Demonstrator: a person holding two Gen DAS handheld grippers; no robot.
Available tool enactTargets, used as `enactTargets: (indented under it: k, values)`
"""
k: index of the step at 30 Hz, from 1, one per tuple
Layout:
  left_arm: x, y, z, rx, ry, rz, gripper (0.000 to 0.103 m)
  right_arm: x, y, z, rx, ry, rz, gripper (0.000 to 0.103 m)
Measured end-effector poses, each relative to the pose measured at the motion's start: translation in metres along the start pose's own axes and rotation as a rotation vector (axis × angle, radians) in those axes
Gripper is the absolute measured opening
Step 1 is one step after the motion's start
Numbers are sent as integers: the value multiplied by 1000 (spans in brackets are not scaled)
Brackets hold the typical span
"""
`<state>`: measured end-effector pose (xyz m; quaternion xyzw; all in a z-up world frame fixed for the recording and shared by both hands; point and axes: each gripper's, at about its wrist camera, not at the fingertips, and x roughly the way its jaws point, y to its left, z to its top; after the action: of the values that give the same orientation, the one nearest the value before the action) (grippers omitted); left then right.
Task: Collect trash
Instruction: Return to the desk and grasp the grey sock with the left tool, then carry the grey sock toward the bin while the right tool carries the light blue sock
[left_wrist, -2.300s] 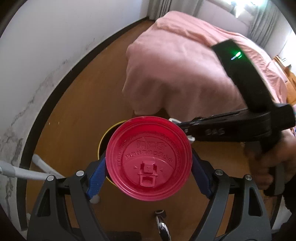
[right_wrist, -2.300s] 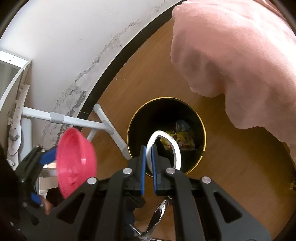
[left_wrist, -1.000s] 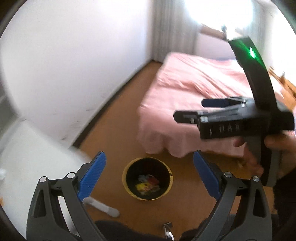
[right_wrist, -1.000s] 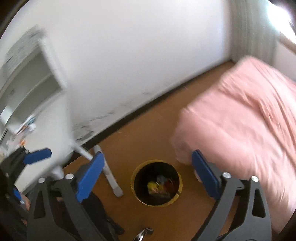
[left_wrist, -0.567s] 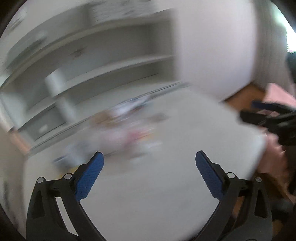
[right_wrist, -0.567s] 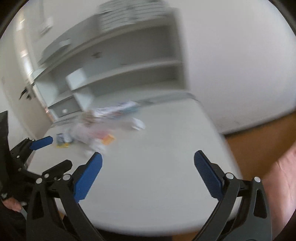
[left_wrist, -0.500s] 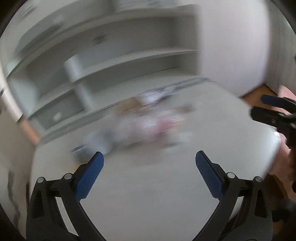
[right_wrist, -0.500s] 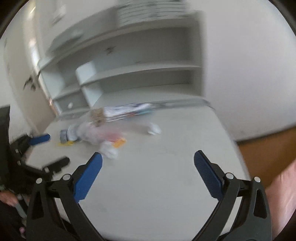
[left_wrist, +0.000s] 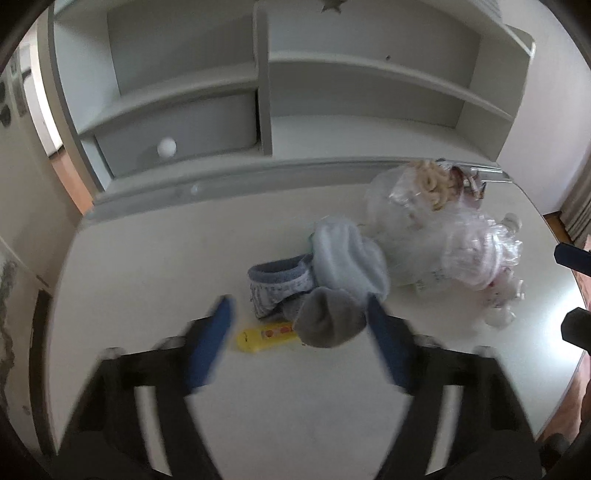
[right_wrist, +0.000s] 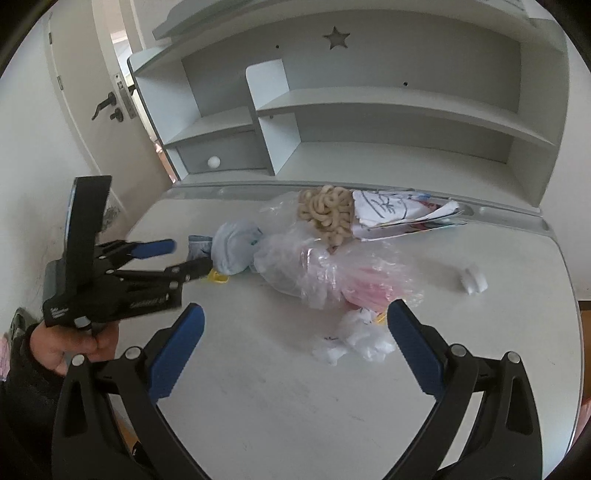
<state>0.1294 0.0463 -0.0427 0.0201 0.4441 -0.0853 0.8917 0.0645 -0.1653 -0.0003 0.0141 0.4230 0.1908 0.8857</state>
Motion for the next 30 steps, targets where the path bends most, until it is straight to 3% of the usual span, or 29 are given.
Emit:
enactTargets:
  k: [2,3,6,10,15,21,24,27,28,30]
  values:
    - [7,7,-1,-28,25,-42,43,5,2,3,-10,14,6,96]
    - [8,8,-1,-32,30,-57,31,8,3,5,-16,18,10,96]
    - [1,11,-2,-42,16,-64,21,15,11,11,-42,31,21,88]
    - [-24,17,-3,-38,-27,-51,20,30,31,24,-87,48,47,80]
    - [-59,39,-7,-62,-83,-17,20,61,77,44,-184,80,71,80]
    - [-78,68,-21,-103,-95,20,20,121,110,57,-240,180,13,75]
    - [-77,75,-26,-110,-91,24,20,143,115,60,-263,208,-84,69]
    - [-76,78,-30,-113,-84,19,20,156,113,60,-268,233,-152,49]
    - [-76,78,-31,-113,-85,17,20,156,115,60,-275,234,-159,27]
    - [-78,78,-30,-110,-93,17,20,150,116,62,-267,223,-139,21]
